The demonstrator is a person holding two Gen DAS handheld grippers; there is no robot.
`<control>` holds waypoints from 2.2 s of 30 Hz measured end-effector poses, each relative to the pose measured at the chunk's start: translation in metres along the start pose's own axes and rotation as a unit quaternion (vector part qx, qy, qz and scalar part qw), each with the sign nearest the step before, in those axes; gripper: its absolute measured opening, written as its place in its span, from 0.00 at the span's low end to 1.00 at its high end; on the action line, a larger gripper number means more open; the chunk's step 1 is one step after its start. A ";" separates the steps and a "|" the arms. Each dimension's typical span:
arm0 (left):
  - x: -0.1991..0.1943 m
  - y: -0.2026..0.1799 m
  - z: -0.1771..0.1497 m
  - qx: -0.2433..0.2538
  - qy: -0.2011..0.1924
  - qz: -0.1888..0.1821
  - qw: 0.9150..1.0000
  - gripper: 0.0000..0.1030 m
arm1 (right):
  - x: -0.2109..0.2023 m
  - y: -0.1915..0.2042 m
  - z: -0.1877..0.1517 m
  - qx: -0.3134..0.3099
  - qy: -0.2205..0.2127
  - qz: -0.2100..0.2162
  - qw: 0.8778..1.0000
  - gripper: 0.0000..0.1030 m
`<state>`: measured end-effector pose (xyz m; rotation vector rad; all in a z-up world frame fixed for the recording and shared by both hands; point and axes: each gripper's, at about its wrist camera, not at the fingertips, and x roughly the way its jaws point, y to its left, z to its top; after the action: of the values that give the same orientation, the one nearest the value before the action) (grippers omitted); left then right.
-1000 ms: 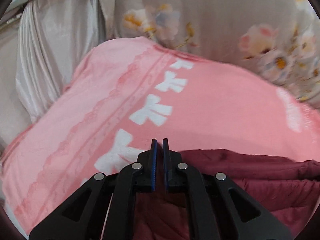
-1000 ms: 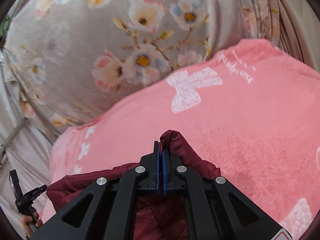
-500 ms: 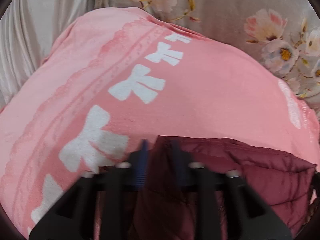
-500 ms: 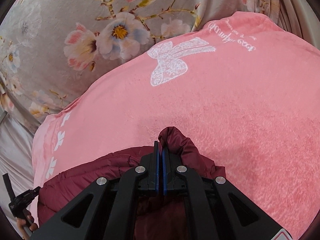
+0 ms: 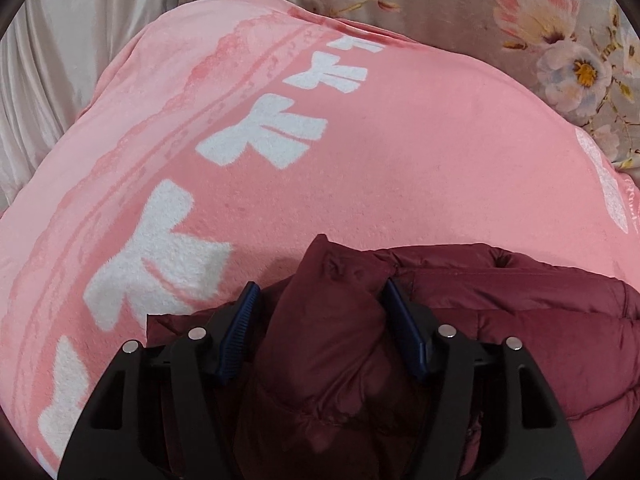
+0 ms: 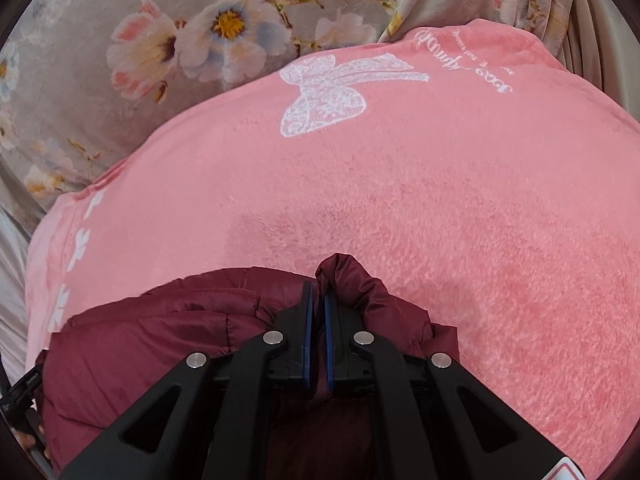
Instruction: Fold large clothes
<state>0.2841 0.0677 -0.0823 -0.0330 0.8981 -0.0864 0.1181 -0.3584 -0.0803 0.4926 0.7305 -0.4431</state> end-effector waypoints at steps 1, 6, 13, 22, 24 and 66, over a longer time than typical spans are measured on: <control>0.001 0.000 0.000 0.000 -0.001 0.003 1.000 0.62 | 0.001 0.001 0.001 -0.004 0.003 -0.004 1.000 0.02; -0.003 0.000 0.003 0.008 0.003 0.017 1.000 0.63 | -0.006 0.002 0.007 -0.015 0.012 -0.010 1.000 0.04; -0.095 -0.033 0.001 0.059 -0.060 -0.008 0.996 0.60 | -0.104 0.050 0.000 -0.088 -0.087 -0.018 0.992 0.17; -0.101 -0.121 -0.026 0.101 -0.032 -0.069 0.992 0.59 | -0.078 0.132 -0.052 -0.194 -0.014 0.054 0.979 0.09; -0.089 -0.128 -0.032 0.100 -0.018 -0.073 0.992 0.59 | -0.064 0.131 -0.053 -0.189 0.002 0.058 0.980 0.08; -0.036 -0.143 -0.053 0.104 -0.039 -0.036 0.993 0.64 | -0.013 0.121 -0.065 -0.158 0.024 0.063 0.985 0.02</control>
<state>0.2115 -0.0709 -0.0780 0.1238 0.8056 -0.2437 0.1417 -0.2226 -0.0803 0.2496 0.7950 -0.1925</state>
